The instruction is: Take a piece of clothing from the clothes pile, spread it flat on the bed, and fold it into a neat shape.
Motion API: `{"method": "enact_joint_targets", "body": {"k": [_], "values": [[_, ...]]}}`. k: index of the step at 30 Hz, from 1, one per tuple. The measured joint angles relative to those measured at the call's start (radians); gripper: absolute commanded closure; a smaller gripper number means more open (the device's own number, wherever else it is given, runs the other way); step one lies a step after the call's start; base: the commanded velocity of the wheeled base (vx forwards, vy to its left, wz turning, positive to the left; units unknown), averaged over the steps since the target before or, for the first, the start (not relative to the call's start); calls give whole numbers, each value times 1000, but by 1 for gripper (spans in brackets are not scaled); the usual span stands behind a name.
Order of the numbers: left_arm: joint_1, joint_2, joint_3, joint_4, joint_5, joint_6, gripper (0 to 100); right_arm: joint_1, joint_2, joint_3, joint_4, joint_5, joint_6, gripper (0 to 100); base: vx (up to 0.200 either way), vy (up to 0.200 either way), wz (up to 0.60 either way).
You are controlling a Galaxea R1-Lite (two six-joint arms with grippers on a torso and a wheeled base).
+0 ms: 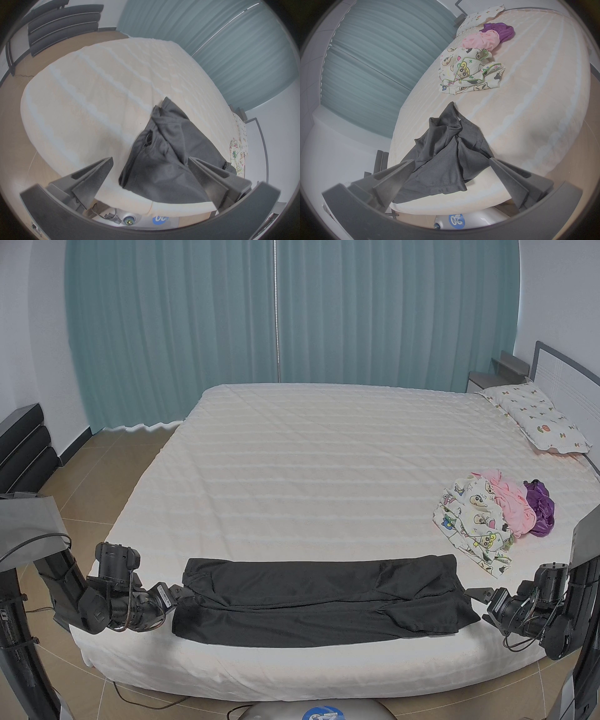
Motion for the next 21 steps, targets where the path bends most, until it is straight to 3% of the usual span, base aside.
{"method": "enact_joint_targets", "body": {"k": [3, 10, 21], "values": [[-6, 13, -66, 43, 5, 32, 0, 1, 0, -1, 0, 1, 0, 0, 0, 0, 0], [-13, 100, -213, 124, 9, 206, 0, 5, 4, -3, 0, 3, 0, 0, 0, 0, 0], [-39, 192, -374, 257, 9, 249, 0, 8, 18, -12, 0, 6, -6, 0, 0, 0, 0]]}}
